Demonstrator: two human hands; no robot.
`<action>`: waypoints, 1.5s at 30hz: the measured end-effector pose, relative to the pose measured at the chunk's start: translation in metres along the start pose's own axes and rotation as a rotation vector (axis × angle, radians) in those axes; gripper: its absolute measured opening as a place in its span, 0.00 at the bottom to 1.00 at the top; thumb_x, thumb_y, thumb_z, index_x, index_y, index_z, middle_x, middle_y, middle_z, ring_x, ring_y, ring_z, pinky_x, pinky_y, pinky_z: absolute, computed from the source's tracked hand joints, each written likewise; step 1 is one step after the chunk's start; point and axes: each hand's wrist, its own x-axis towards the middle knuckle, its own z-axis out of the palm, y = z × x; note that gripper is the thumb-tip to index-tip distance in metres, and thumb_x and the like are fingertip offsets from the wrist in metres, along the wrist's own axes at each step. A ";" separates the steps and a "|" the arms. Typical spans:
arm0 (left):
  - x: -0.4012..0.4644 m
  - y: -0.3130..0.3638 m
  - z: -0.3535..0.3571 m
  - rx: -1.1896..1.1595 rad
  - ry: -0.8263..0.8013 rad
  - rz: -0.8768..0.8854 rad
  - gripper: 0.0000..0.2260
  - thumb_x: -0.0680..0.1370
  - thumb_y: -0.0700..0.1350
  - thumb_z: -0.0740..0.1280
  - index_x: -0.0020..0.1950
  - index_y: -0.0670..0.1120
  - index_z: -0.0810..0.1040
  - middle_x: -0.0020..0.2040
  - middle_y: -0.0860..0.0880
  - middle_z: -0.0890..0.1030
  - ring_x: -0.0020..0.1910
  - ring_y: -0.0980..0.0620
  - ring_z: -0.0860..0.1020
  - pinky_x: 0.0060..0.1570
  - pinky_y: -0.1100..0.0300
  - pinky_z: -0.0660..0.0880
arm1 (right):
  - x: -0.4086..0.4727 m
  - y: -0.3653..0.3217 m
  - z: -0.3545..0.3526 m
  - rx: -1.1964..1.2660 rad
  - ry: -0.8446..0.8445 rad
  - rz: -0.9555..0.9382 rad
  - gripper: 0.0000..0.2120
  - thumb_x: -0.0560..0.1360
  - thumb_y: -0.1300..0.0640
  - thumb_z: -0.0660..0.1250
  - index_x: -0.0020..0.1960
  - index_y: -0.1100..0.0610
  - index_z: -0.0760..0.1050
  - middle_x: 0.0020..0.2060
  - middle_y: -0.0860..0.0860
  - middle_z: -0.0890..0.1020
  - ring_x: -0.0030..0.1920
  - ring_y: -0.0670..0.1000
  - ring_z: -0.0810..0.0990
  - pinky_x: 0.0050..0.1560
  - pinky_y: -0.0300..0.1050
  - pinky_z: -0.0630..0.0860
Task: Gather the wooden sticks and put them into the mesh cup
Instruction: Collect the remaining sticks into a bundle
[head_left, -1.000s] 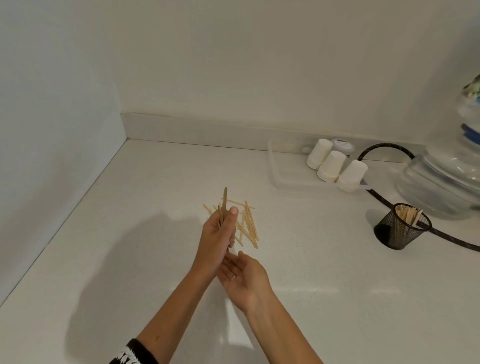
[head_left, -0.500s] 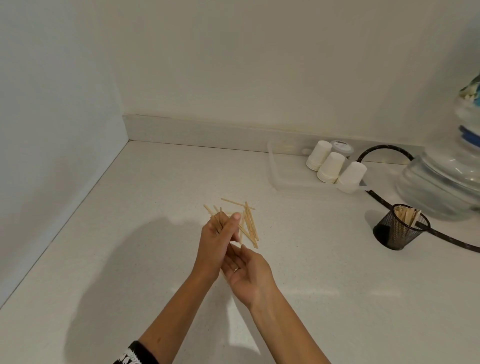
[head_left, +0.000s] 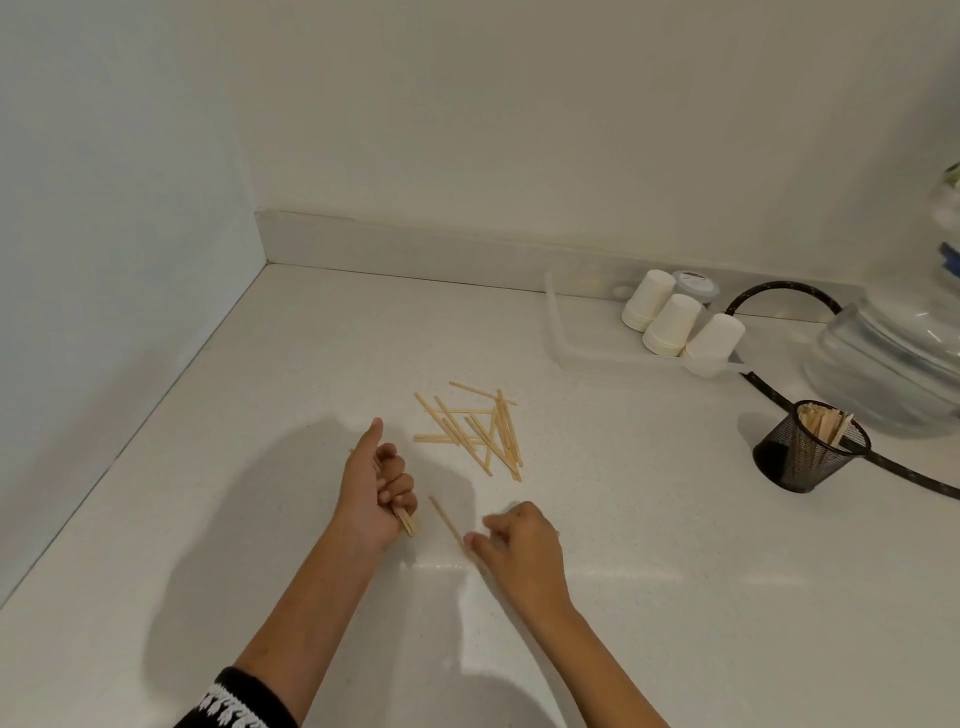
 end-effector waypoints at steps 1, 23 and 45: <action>0.001 0.000 -0.003 -0.016 0.001 -0.037 0.18 0.75 0.58 0.66 0.32 0.48 0.71 0.21 0.53 0.61 0.17 0.57 0.58 0.21 0.67 0.58 | -0.001 0.006 0.004 -0.105 -0.014 -0.031 0.12 0.73 0.52 0.70 0.53 0.57 0.81 0.48 0.51 0.78 0.48 0.48 0.77 0.49 0.33 0.67; 0.014 -0.011 -0.008 0.014 -0.161 -0.184 0.22 0.76 0.55 0.67 0.58 0.37 0.72 0.53 0.37 0.80 0.51 0.41 0.80 0.53 0.49 0.77 | 0.036 -0.037 0.007 -0.009 -0.046 -0.185 0.11 0.76 0.53 0.64 0.39 0.58 0.77 0.30 0.48 0.77 0.29 0.44 0.71 0.28 0.31 0.65; 0.034 -0.008 -0.008 0.011 -0.093 -0.111 0.21 0.79 0.53 0.62 0.61 0.35 0.73 0.49 0.37 0.84 0.50 0.42 0.82 0.51 0.48 0.77 | 0.094 0.008 0.010 -0.532 0.159 -0.091 0.12 0.77 0.68 0.58 0.56 0.59 0.74 0.48 0.53 0.81 0.44 0.53 0.80 0.39 0.40 0.70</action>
